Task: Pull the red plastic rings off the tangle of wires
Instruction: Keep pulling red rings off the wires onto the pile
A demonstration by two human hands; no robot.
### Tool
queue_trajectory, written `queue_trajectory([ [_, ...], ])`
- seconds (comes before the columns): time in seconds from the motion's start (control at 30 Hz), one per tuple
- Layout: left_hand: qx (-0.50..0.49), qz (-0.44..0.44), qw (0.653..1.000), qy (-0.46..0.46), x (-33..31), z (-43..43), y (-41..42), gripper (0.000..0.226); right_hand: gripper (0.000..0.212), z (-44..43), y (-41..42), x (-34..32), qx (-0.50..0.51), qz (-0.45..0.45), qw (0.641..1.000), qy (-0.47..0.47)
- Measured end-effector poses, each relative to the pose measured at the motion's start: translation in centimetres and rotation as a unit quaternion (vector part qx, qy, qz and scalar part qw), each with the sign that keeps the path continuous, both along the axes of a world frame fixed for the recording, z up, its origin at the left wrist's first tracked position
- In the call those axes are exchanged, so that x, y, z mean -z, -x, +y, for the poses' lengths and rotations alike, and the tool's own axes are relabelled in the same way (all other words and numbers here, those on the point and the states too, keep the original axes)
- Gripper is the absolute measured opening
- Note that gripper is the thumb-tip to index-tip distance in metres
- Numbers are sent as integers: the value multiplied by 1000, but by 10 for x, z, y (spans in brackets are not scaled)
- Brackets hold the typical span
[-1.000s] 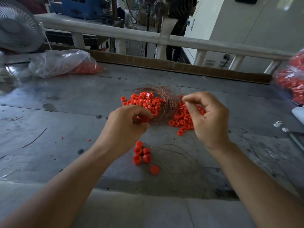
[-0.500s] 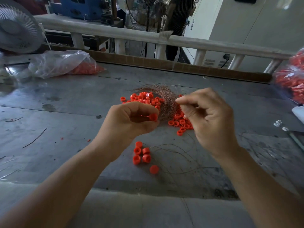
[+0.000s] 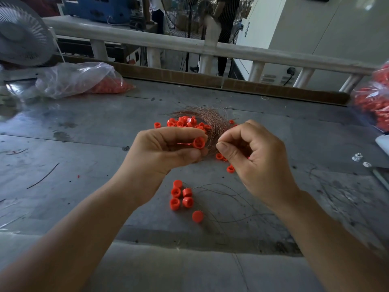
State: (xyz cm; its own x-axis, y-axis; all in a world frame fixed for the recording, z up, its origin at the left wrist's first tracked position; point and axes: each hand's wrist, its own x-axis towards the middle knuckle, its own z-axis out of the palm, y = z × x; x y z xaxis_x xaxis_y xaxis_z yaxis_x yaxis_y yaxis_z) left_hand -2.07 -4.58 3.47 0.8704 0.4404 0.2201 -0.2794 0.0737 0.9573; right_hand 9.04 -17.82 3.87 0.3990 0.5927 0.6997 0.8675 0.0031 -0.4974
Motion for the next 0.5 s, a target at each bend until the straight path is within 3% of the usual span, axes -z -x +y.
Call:
queue_trajectory([
  [0.3, 17, -6, 1000, -3, 1, 0, 2, 28, 9, -1, -4, 0, -17, -14, 1000, 15],
  [0.5, 34, -9, 999, -2, 3, 0, 2, 32, 9, -2, 2, -1, -29, 27, 999, 30],
])
